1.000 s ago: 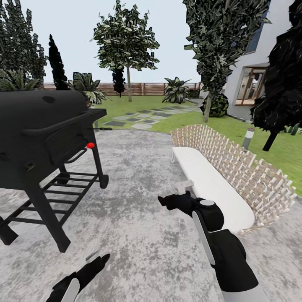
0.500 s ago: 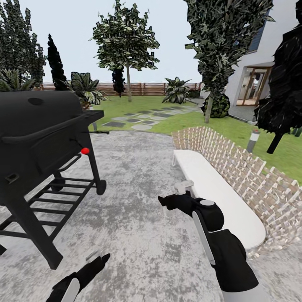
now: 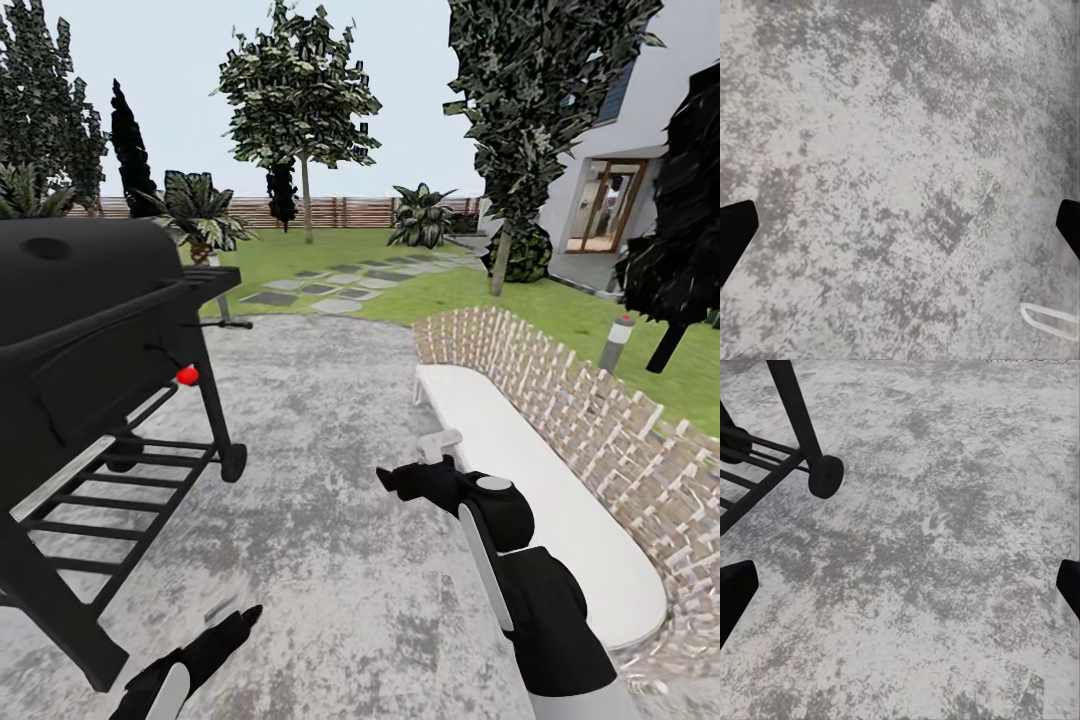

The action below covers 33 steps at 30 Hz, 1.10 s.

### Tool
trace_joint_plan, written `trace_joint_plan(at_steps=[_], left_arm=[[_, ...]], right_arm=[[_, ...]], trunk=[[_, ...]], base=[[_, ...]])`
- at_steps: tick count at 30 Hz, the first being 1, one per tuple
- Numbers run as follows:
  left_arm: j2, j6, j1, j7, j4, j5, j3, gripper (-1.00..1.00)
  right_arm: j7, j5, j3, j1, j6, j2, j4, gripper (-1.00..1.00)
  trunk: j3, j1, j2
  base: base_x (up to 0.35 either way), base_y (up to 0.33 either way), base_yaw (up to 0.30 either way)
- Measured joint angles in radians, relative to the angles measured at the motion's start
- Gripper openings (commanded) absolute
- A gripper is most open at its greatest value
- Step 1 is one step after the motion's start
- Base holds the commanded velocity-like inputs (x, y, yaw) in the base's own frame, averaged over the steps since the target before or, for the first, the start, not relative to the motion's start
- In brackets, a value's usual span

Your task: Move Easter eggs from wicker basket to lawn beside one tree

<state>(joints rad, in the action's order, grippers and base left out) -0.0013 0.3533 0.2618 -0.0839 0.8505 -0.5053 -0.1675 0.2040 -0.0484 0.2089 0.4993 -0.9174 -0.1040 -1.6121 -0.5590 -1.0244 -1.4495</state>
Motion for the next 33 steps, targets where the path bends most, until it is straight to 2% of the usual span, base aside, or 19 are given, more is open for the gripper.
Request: trace_joint_plan(at_steps=[19, 33], left_arm=[[-0.001, 0.000, 0.000, 0.000, 0.000, 0.000, 0.000, 1.00], [0.000, 0.000, 0.000, -0.002, 0.000, 0.000, 0.000, 1.00]], right_arm=[[0.000, 0.000, 0.000, -0.001, 0.000, 0.000, 0.000, 1.00], [0.000, 0.000, 0.000, -0.001, 0.000, 0.000, 0.000, 1.00]], trunk=[[0.000, 0.000, 0.000], [0.000, 0.000, 0.000]], base=[[0.331, -0.001, 0.000], [0.331, -0.059, 0.000]])
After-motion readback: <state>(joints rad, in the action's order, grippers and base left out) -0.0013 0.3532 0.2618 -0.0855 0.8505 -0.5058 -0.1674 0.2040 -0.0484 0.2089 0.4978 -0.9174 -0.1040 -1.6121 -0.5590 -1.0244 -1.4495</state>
